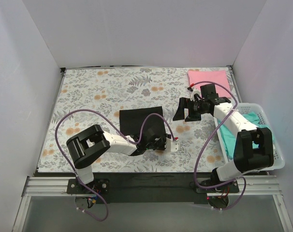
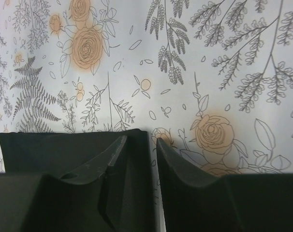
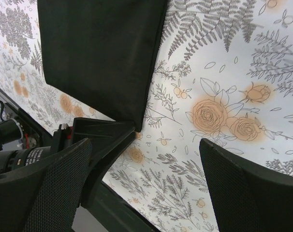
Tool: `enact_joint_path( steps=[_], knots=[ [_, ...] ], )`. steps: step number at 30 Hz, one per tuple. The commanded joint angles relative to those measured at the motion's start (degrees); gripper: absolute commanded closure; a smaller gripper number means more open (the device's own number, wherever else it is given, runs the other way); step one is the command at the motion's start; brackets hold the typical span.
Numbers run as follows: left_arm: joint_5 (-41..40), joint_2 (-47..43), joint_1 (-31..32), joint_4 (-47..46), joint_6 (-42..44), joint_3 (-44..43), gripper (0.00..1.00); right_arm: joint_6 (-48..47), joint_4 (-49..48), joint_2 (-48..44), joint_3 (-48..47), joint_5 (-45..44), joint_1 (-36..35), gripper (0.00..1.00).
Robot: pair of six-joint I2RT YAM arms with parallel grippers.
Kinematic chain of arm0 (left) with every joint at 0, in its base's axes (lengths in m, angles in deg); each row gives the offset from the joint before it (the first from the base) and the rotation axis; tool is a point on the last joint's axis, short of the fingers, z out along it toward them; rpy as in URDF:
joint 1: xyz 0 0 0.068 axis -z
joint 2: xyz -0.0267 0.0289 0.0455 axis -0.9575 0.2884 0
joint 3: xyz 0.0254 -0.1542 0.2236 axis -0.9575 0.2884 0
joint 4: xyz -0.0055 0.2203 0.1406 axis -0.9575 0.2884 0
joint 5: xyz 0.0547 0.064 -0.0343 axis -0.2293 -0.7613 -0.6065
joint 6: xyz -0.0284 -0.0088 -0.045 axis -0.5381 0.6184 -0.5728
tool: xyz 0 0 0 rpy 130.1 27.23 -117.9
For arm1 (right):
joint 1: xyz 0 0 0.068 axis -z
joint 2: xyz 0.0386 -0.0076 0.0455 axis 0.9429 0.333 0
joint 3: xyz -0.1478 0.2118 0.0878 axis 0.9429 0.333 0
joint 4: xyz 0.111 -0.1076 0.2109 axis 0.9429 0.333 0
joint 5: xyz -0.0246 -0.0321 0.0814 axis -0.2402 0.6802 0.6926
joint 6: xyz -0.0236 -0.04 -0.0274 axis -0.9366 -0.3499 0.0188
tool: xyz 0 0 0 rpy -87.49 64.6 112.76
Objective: Fold and stack the t-shirts
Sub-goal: Neatly place the folded tshirt to the corner
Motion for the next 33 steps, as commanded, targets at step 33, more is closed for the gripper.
enact_joint_path(
  steps=[33],
  knots=[
    [9.8, -9.5, -7.5, 2.4, -7.4, -3.5, 1.00, 30.7, -32.9, 14.3, 12.4, 9.7, -7.3, 0.09]
  ],
)
